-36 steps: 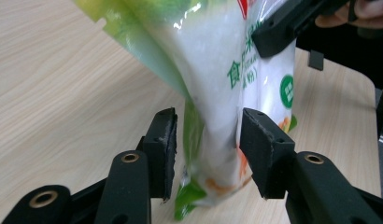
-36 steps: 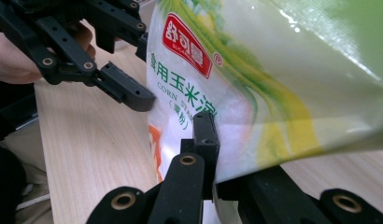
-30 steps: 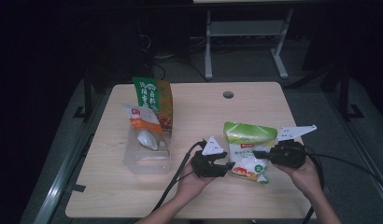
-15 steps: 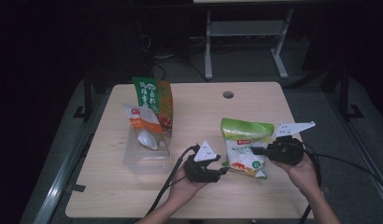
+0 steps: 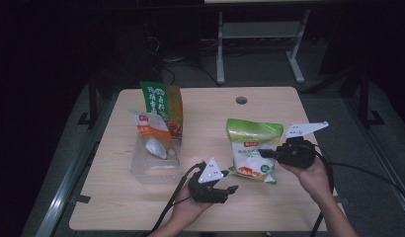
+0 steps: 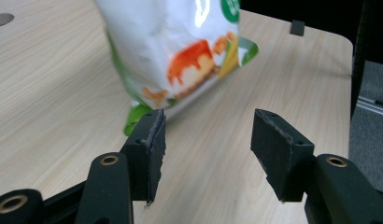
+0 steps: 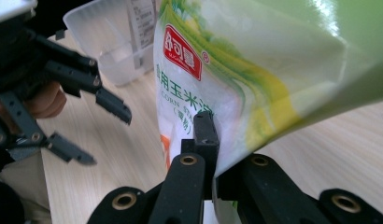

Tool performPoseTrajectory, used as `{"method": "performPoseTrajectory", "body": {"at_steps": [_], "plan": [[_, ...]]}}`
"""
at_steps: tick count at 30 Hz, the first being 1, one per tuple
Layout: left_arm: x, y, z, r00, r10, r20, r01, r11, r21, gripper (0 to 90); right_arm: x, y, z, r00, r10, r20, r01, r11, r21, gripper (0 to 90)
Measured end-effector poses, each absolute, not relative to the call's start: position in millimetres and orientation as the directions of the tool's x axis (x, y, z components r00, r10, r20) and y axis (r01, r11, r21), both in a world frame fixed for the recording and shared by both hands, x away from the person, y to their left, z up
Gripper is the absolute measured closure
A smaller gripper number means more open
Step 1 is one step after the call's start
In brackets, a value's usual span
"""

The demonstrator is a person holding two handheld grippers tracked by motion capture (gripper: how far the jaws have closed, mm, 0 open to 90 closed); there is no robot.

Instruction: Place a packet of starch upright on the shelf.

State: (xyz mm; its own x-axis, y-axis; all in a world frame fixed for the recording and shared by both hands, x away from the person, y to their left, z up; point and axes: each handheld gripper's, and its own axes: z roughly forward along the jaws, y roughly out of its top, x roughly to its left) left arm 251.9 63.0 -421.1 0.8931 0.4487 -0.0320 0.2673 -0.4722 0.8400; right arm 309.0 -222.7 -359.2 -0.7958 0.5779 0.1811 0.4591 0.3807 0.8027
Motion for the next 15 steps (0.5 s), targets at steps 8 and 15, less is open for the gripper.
{"method": "performPoseTrajectory", "body": {"at_steps": [8, 15], "plan": [[239.8, 71.8, -423.2, 0.899, 0.436, -0.029, 0.255, -0.471, 0.844, 40.7, 314.6, -204.1, -345.5, -0.809, 0.562, 0.170, 0.442, 0.392, 0.807, 89.5], [229.3, 77.8, -427.6, 0.905, 0.426, -0.005, 0.232, -0.481, 0.845, 37.2, 319.5, -185.1, -333.4, -0.818, 0.549, 0.169, 0.434, 0.397, 0.809, 89.6]]}}
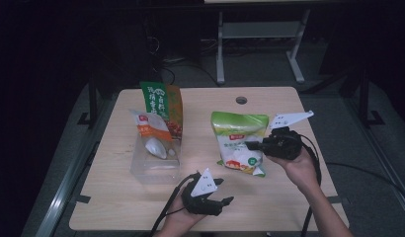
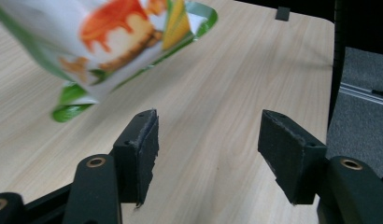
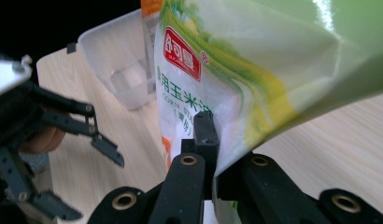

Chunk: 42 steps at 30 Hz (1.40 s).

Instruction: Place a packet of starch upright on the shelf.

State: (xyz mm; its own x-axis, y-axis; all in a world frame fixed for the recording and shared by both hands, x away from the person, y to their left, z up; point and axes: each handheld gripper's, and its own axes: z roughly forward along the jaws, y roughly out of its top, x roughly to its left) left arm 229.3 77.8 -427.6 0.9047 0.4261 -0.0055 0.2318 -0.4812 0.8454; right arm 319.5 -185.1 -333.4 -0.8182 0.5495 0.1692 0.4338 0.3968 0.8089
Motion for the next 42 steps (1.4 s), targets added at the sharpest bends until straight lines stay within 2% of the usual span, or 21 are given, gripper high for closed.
{"method": "performPoseTrajectory", "body": {"at_steps": [30, 42], "plan": [[208.0, 75.3, -426.8, 0.925, 0.379, 0.019, 0.183, -0.489, 0.853, 28.0, 332.9, -103.8, -303.8, -0.887, 0.430, 0.168, 0.365, 0.430, 0.826, 89.6], [205.1, 79.8, -425.4, 0.927, 0.373, 0.036, 0.164, -0.490, 0.856, 27.1, 332.8, -72.9, -288.9, -0.913, 0.382, 0.146, 0.325, 0.460, 0.826, 89.6]]}}
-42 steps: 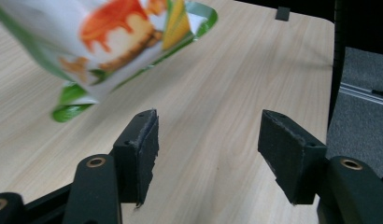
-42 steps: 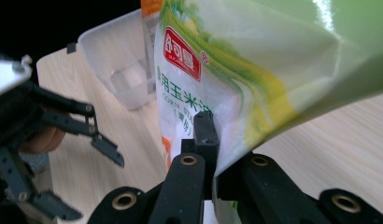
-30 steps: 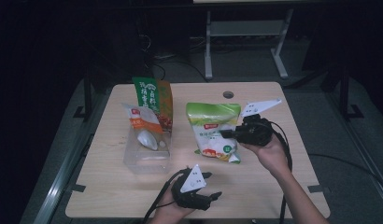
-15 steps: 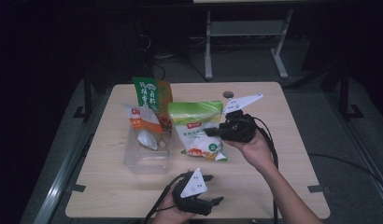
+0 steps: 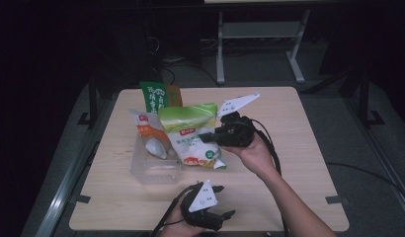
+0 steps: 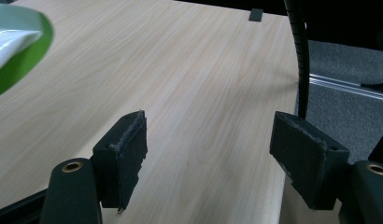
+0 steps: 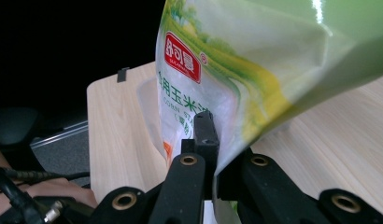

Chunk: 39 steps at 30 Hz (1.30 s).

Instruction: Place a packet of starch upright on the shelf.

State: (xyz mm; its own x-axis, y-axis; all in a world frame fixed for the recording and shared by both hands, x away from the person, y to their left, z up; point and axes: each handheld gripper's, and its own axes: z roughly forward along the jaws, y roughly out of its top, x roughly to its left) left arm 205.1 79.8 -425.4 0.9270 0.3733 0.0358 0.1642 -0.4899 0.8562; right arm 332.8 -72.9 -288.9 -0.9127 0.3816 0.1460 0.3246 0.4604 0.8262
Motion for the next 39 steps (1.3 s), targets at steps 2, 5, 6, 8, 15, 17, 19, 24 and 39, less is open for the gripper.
{"method": "performPoseTrajectory", "body": {"at_steps": [2, 5, 6, 8, 15, 17, 19, 24, 39], "plan": [[204.4, 82.0, -424.3, 0.927, 0.372, 0.044, 0.158, -0.495, 0.855, 27.1, 332.4, -67.0, -286.9, -0.916, 0.375, 0.145, 0.320, 0.463, 0.827, 89.6], [203.0, 85.0, -423.3, 0.925, 0.377, 0.041, 0.160, -0.487, 0.859, 27.1, 332.2, -58.0, -284.3, -0.922, 0.362, 0.141, 0.309, 0.463, 0.831, 89.6], [202.5, 85.4, -423.6, 0.923, 0.384, 0.031, 0.168, -0.474, 0.864, 27.1, 332.5, -55.3, -283.7, -0.924, 0.355, 0.143, 0.307, 0.463, 0.832, 89.6], [202.9, 87.6, -423.6, 0.921, 0.387, 0.033, 0.168, -0.476, 0.863, 27.1, 332.9, -49.3, -282.7, -0.926, 0.348, 0.143, 0.302, 0.461, 0.834, 89.6], [203.1, 93.9, -425.3, 0.917, 0.397, 0.031, 0.172, -0.464, 0.869, 26.8, 335.8, -25.3, -280.3, -0.933, 0.330, 0.141, 0.293, 0.473, 0.831, 89.6], [202.6, 95.3, -425.5, 0.916, 0.399, 0.037, 0.167, -0.464, 0.870, 26.8, 337.3, -18.4, -280.8, -0.934, 0.328, 0.146, 0.296, 0.474, 0.829, 89.6], [202.3, 96.4, -425.8, 0.914, 0.403, 0.039, 0.167, -0.463, 0.870, 26.8, 338.7, -11.9, -282.0, -0.932, 0.328, 0.154, 0.303, 0.474, 0.827, 89.6], [202.3, 98.2, -425.8, 0.914, 0.405, 0.035, 0.167, -0.453, 0.876, 26.8, 341.6, 3.0, -284.8, -0.932, 0.327, 0.158, 0.307, 0.478, 0.823, 89.6], [201.6, 103.8, -426.0, 0.907, 0.418, 0.041, 0.164, -0.440, 0.883, 26.8, 355.3, 43.9, -301.9, -0.926, 0.313, 0.209, 0.344, 0.474, 0.811, 89.6]]}}
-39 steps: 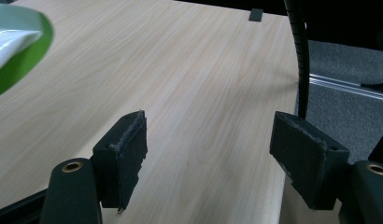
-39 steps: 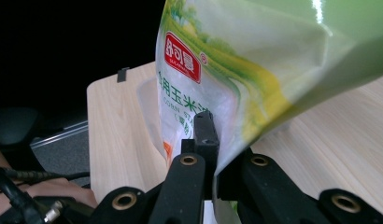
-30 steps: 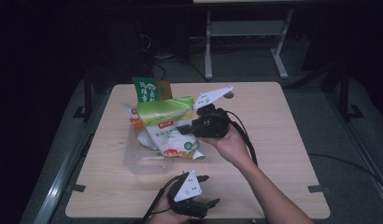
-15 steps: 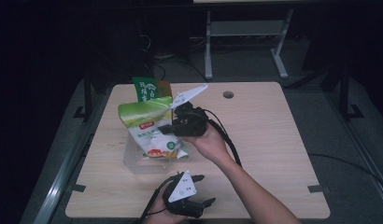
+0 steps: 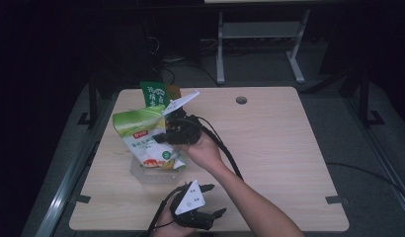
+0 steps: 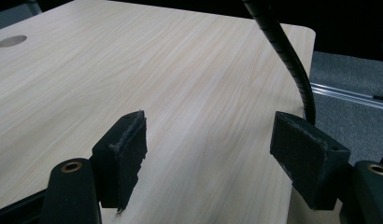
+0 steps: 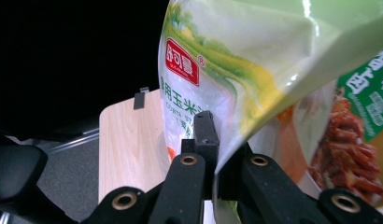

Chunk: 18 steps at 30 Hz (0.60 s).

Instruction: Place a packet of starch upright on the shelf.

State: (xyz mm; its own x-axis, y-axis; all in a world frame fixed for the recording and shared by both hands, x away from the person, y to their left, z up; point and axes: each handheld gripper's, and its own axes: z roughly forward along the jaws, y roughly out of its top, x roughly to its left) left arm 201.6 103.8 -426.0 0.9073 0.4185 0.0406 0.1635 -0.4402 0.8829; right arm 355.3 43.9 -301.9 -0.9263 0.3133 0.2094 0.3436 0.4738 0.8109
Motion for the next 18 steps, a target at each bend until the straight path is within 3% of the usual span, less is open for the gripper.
{"method": "performPoseTrajectory", "body": {"at_steps": [18], "plan": [[202.2, 109.8, -426.6, 0.900, 0.434, 0.039, 0.172, -0.435, 0.884, 26.9, 361.1, 64.8, -330.1, -0.912, 0.310, 0.270, 0.396, 0.488, 0.778, 89.6]]}}
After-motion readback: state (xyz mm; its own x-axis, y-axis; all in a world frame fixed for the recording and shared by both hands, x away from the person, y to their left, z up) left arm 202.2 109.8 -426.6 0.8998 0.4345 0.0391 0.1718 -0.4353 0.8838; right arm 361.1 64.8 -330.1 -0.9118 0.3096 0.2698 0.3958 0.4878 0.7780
